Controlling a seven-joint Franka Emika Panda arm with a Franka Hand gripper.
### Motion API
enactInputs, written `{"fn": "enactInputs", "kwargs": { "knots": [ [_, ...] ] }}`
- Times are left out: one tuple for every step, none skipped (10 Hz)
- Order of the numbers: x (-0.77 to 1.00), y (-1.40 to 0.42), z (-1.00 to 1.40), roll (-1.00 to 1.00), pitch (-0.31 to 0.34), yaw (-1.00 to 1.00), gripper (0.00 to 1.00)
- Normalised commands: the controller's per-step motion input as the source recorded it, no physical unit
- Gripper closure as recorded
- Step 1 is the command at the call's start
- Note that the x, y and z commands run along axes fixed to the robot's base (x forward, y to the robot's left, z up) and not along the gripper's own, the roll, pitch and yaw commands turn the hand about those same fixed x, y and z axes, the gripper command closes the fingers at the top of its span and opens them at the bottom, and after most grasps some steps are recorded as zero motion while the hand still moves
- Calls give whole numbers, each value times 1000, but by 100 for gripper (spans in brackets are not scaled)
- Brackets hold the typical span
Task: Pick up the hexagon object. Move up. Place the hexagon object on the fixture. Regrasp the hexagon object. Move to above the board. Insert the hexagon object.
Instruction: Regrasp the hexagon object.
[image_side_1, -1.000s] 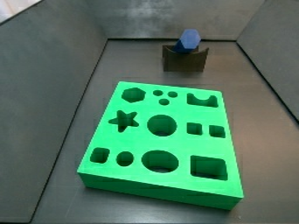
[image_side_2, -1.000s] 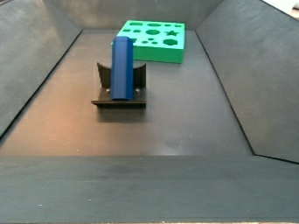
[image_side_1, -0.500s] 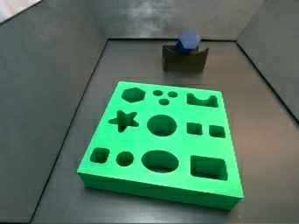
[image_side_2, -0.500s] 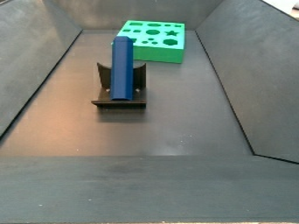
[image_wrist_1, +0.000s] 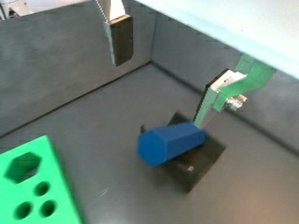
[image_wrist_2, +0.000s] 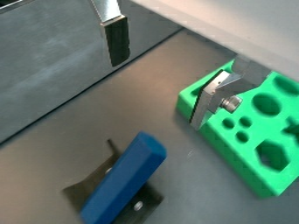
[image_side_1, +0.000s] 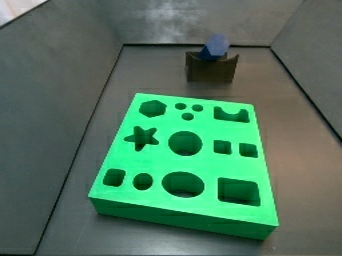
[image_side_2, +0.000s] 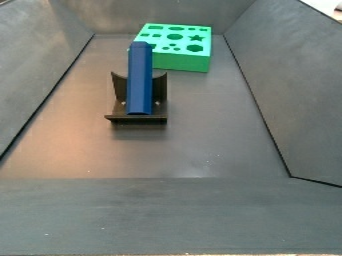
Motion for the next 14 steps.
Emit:
{"fn": "enactInputs", "kwargs": {
  "knots": [
    [62,-28,-10,1000,83,32,0],
    [70,-31,-15,1000,90,33,0],
    [87,-32,-16,1000,105,39,0],
    [100,-36,-11,1000,119,44,0],
    [118,-40,-12,1000,141,54,0],
    [128,-44,-16,1000,153,59,0],
    [169,-48,-19,1000,182,78,0],
    [189,-50,-20,1000,194,88,0],
    [232,-53,-18,1000,218,115,0],
    [254,-55,-19,1000,231,132,0],
    [303,-57,-22,1000,256,173,0],
    [357,-63,-22,1000,280,229,0],
    [406,-66,-22,984,291,285,0],
    [446,-67,-21,877,265,299,0]
  ]
}}
